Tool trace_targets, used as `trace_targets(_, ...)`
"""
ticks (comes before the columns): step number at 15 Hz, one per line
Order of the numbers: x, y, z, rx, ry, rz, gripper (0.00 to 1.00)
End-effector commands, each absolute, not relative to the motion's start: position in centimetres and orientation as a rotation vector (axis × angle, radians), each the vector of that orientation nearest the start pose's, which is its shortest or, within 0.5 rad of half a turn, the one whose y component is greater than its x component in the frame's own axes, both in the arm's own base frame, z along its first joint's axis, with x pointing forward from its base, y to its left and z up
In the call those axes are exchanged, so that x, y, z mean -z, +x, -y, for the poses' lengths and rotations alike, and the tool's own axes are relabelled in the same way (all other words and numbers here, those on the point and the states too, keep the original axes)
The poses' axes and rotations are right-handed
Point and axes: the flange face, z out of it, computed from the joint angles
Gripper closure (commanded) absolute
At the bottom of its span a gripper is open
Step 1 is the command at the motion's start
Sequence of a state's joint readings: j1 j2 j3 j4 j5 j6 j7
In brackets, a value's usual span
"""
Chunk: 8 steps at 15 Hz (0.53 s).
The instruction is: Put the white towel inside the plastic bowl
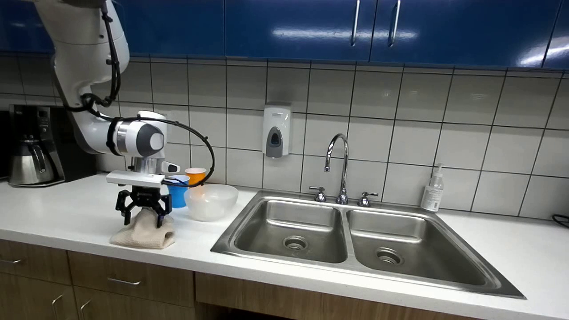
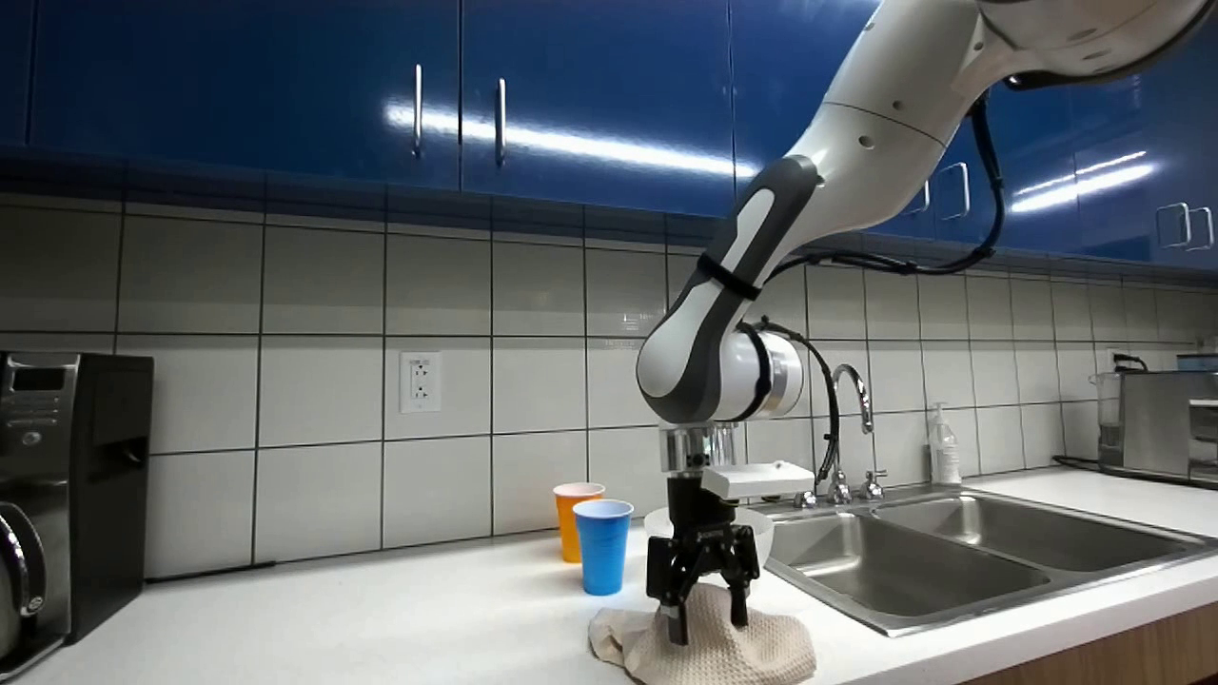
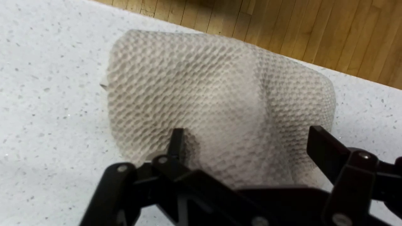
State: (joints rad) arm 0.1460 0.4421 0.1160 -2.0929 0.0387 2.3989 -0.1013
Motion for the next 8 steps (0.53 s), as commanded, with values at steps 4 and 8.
trace_targets(4, -18.93, 55.65, -15.07, -0.218, -3.008, 0.519, 0.25)
trace_targets(8, -18.62, 55.48, -15.03, -0.223, -2.998, 0.53, 0.5)
